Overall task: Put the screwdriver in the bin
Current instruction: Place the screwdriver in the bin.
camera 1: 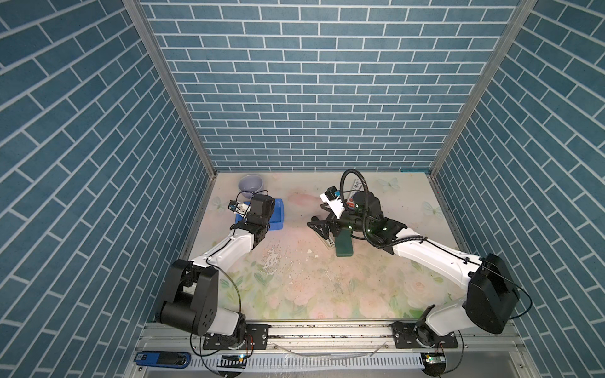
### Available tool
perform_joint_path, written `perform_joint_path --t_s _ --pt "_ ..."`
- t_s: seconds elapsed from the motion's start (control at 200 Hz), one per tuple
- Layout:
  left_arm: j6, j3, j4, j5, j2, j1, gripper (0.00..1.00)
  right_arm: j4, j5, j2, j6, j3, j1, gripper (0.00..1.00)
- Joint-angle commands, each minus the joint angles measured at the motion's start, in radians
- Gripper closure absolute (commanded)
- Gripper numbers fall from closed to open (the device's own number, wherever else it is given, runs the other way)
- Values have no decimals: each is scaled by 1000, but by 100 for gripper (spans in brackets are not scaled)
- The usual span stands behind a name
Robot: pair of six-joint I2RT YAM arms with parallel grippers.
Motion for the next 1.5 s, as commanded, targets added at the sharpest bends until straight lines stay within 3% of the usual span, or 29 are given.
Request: perform_joint_path --t_s 0.0,0.325,0.705,0.86,1.015,1.165,1.35,1.495 --pt "-75 54 -112 12 56 21 88 1 13 12 -56 59 7 4" --pt "-213 106 -60 114 226 26 88 -9 26 6 -60 51 11 4" --pt "-240 126 -24 132 299 28 85 -20 40 -3 -67 45 10 4" --pt "-230 124 5 142 306 28 65 -21 41 -3 -66 44 11 4" --pt "-195 115 16 124 272 27 35 -14 58 -12 -64 36 11 4" --pt "-128 106 5 91 202 26 21 18 83 -27 -55 12 9 4" --pt "71 96 -36 16 75 20 1 48 143 -55 -49 -24 -5 3" --pt "333 37 -1 -31 -49 15 0 84 211 -96 -34 -77 -40 3"
